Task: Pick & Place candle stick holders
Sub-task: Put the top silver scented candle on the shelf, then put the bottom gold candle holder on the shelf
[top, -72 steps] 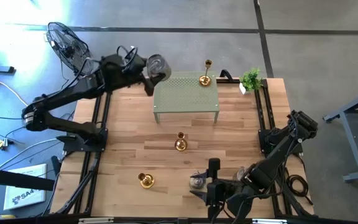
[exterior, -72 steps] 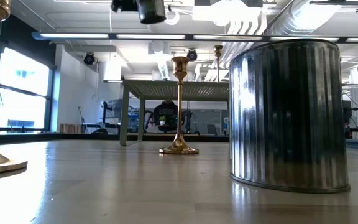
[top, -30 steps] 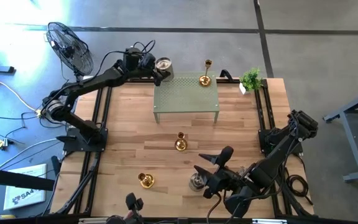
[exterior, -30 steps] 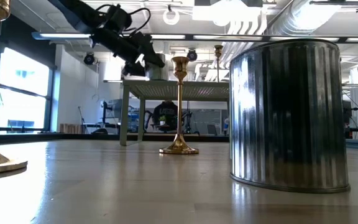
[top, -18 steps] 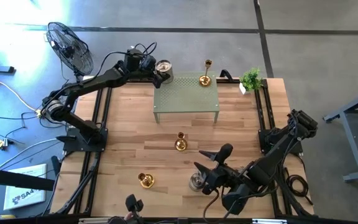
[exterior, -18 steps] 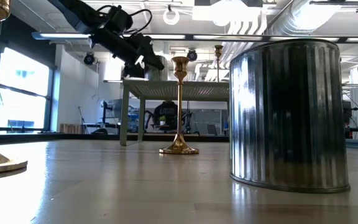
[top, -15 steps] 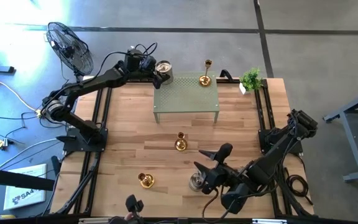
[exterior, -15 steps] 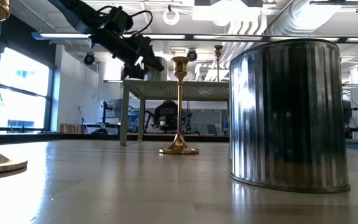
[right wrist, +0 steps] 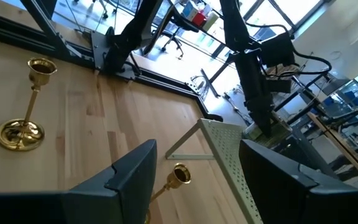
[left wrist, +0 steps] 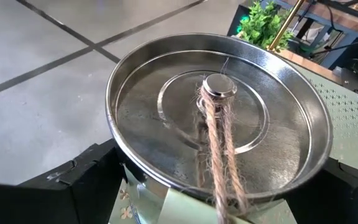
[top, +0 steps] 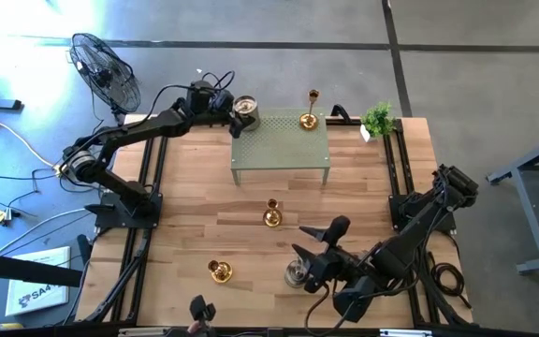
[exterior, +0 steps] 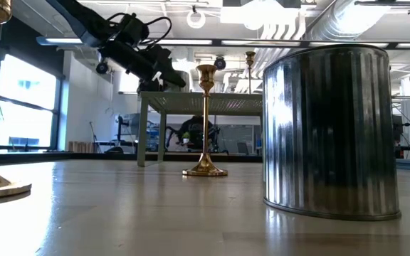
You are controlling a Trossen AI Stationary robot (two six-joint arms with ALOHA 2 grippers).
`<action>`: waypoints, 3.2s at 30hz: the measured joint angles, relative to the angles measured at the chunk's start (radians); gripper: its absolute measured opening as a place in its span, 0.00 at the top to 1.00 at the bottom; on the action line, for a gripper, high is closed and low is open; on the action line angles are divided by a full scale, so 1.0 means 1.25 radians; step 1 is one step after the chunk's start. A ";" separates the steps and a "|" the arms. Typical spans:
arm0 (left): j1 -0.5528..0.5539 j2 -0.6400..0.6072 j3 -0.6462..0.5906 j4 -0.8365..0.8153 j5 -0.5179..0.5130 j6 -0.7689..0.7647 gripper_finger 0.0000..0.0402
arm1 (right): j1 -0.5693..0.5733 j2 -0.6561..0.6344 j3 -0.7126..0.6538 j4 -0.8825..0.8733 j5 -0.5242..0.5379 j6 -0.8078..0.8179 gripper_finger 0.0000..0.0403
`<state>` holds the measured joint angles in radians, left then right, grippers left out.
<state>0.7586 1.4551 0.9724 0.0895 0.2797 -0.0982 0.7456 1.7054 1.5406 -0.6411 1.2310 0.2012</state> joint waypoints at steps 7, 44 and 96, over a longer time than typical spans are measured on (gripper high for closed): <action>0.000 0.000 -0.002 -0.004 0.071 0.012 0.06 | 0.000 0.000 0.000 0.001 -0.007 0.000 0.44; 0.000 0.002 -0.003 -0.008 0.149 0.012 0.04 | 0.000 0.000 0.000 -0.002 -0.025 0.003 0.44; 0.000 -0.284 -0.002 -0.072 0.209 0.119 0.01 | 0.000 0.000 -0.001 -0.005 -0.031 0.008 0.44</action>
<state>0.7586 1.0996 0.9695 -0.0003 0.5415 0.0503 0.7456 1.7054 1.5399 -0.6468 1.1921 0.2111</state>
